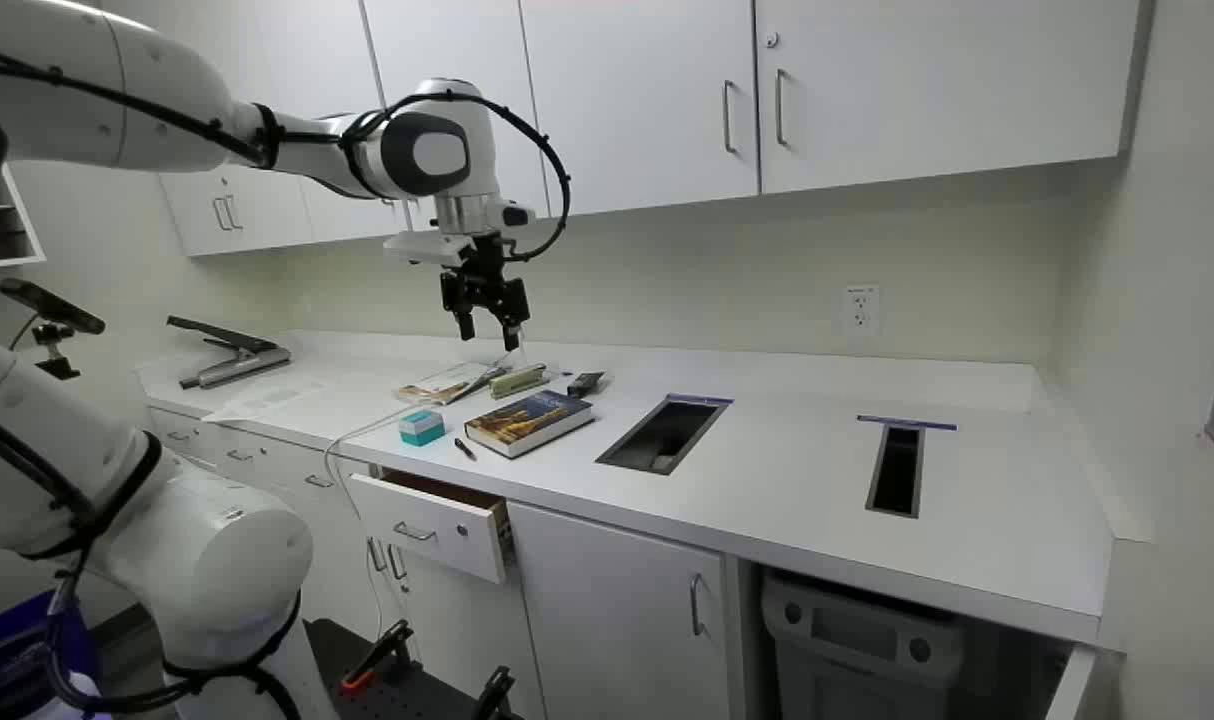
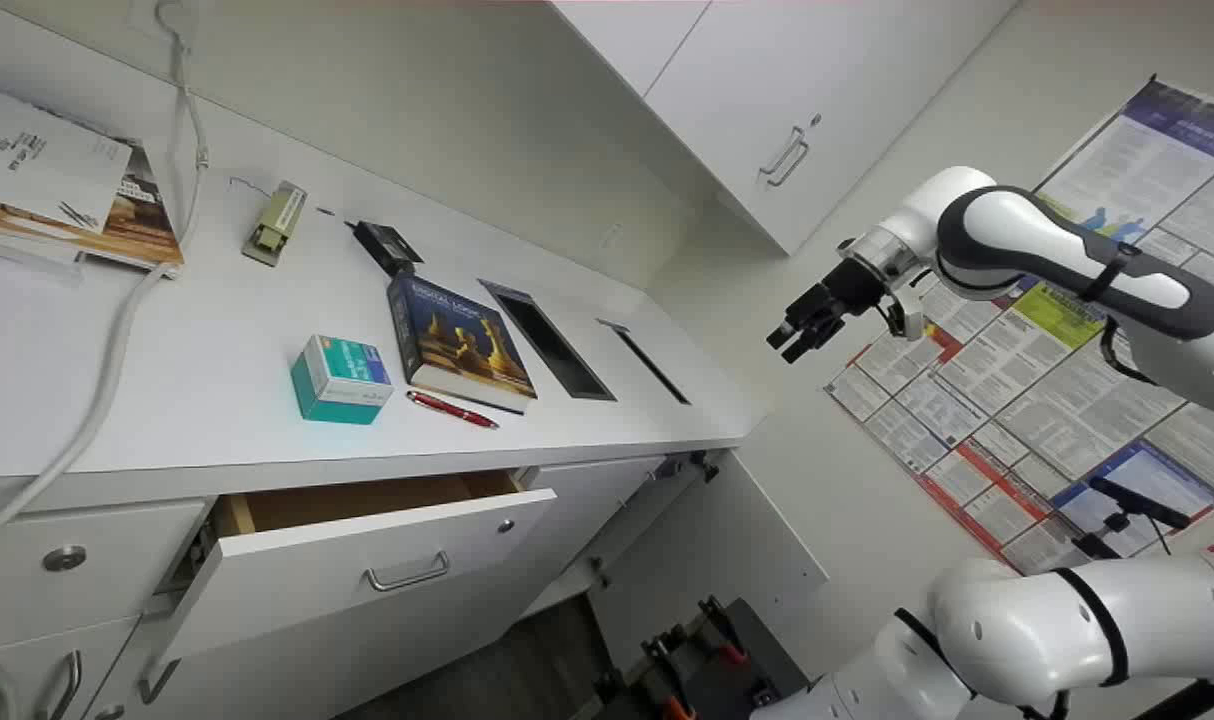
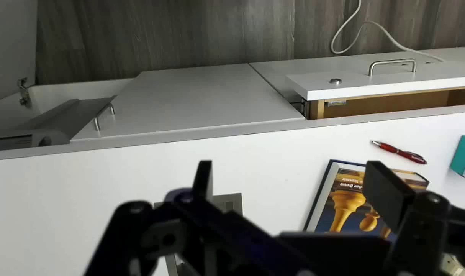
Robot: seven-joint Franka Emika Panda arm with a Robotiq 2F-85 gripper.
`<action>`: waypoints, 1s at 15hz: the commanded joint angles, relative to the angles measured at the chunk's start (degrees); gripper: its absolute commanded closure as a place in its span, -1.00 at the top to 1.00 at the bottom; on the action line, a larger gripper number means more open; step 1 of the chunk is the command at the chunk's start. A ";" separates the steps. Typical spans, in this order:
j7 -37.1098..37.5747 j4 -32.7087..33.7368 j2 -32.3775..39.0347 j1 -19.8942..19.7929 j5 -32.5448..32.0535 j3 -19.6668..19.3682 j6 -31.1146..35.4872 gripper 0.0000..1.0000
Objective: Close the cupboard
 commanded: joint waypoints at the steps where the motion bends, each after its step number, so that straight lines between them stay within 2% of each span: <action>1: -0.39 0.11 0.09 -0.92 0.41 0.71 -0.13 1.00; 6: -0.39 0.11 0.09 -0.92 0.41 0.71 -0.13 1.00; 8: 1.44 0.54 0.50 -2.11 -0.95 1.04 1.66 1.00; 10: 3.41 1.00 0.92 -4.31 -2.39 0.39 3.63 1.00; 15: 8.60 0.35 3.63 -12.60 -8.53 -3.18 10.47 1.00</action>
